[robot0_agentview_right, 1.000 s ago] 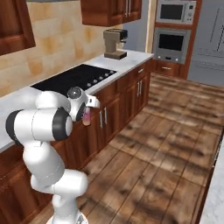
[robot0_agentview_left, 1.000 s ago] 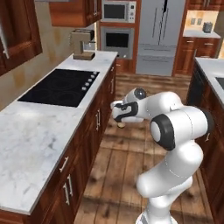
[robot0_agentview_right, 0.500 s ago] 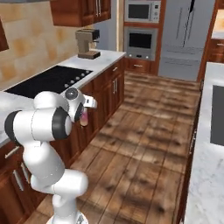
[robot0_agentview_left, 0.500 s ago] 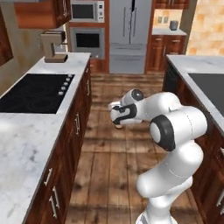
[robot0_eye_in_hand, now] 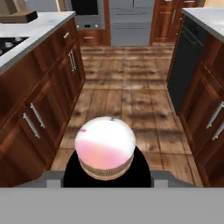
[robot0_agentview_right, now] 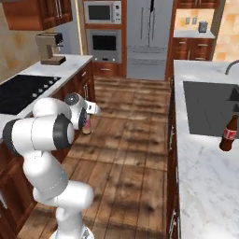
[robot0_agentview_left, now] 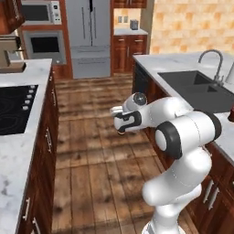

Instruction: Place the large bottle from the dining counter next to the other large bottle outside the sink, and place the small bottle from the dining counter next to the other small bottle inside the sink.

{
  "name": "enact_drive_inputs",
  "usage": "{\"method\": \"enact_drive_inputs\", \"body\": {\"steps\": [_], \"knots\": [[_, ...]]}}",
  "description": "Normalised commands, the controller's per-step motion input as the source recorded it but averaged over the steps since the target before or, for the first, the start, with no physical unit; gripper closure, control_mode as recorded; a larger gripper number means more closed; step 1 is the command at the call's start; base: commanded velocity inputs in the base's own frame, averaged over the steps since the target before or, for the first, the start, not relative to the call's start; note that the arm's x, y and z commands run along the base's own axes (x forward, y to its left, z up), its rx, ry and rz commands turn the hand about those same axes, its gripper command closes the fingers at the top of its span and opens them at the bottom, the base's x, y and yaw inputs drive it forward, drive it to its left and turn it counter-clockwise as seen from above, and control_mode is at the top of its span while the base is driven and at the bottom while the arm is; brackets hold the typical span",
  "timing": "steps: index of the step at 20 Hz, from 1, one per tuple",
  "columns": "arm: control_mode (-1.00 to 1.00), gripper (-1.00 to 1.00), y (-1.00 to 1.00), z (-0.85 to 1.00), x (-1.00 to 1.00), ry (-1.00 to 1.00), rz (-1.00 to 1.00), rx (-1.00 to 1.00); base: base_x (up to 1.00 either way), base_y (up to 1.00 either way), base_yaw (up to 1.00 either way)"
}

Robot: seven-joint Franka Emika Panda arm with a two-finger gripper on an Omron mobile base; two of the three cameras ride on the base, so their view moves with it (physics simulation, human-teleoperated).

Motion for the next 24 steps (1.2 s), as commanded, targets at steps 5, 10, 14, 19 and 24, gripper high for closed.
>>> {"method": "enact_drive_inputs", "body": {"steps": [5, 10, 14, 19, 24], "knots": [[1.00, 1.00, 0.00, 0.00, 0.00, 0.00, 0.00, 0.00, -0.02, 0.40, -0.40], [1.00, 1.00, 0.00, 0.00, 0.00, 0.00, 0.00, 0.00, 0.00, 0.54, -0.38], [1.00, 1.00, 0.00, 0.00, 0.00, 0.00, 0.00, 0.00, 0.00, 0.27, -0.40], [1.00, 1.00, 0.00, 0.00, 0.00, 0.00, 0.00, 0.00, 0.42, 0.02, -0.25], [1.00, 1.00, 0.00, 0.00, 0.00, 0.00, 0.00, 0.00, 0.53, 0.00, -0.15]]}}
